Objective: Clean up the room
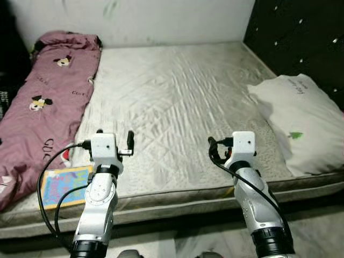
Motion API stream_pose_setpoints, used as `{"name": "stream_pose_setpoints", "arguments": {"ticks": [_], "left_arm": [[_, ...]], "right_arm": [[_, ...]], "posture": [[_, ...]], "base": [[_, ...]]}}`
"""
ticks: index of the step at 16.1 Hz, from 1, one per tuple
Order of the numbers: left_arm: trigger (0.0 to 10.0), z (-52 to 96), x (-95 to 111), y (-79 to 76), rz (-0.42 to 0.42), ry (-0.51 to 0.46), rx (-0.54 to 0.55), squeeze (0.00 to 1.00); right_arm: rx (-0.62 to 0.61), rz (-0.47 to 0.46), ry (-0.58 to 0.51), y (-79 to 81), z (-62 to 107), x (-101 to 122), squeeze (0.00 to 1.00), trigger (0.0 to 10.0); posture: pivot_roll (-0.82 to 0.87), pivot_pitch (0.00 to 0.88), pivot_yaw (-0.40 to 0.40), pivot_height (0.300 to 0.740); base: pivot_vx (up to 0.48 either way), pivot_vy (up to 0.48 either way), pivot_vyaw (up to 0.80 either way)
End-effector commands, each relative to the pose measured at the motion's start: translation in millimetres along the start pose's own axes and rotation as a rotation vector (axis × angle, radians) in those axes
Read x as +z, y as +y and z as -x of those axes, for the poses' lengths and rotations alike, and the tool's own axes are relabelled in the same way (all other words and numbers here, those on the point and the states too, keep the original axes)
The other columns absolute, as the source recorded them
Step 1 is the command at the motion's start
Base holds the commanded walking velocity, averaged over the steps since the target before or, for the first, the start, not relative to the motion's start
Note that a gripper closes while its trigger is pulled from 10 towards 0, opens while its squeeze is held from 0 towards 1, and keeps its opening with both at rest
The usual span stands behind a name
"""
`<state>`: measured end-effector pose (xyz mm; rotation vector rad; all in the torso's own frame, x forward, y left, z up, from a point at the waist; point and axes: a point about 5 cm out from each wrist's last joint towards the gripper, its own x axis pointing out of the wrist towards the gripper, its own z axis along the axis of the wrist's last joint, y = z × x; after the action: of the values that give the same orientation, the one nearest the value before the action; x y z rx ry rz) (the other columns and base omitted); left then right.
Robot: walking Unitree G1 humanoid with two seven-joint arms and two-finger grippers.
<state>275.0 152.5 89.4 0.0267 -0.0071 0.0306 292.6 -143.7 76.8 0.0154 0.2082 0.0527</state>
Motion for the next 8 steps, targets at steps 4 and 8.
{"name": "stream_pose_setpoints", "arguments": {"ticks": [4, 8], "left_arm": [[10.0, 0.1, -0.5, 9.0, -0.004, 0.005, 0.026, 0.00], [10.0, -0.2, -0.7, 9.5, 0.001, 0.010, 0.030, 0.00]], "right_arm": [[0.033, 0.007, -0.006, 8.2, -3.0, 4.7, 0.00, 10.0], [0.035, 0.008, 0.003, 8.7, -2.7, 3.1, 0.00, 10.0]], "posture": [[0.02, 0.000, -0.007, 0.740], [0.02, 0.000, -0.008, 0.740]], "base": [[0.000, 0.480, 0.00], [0.000, 0.480, 0.00]]}}
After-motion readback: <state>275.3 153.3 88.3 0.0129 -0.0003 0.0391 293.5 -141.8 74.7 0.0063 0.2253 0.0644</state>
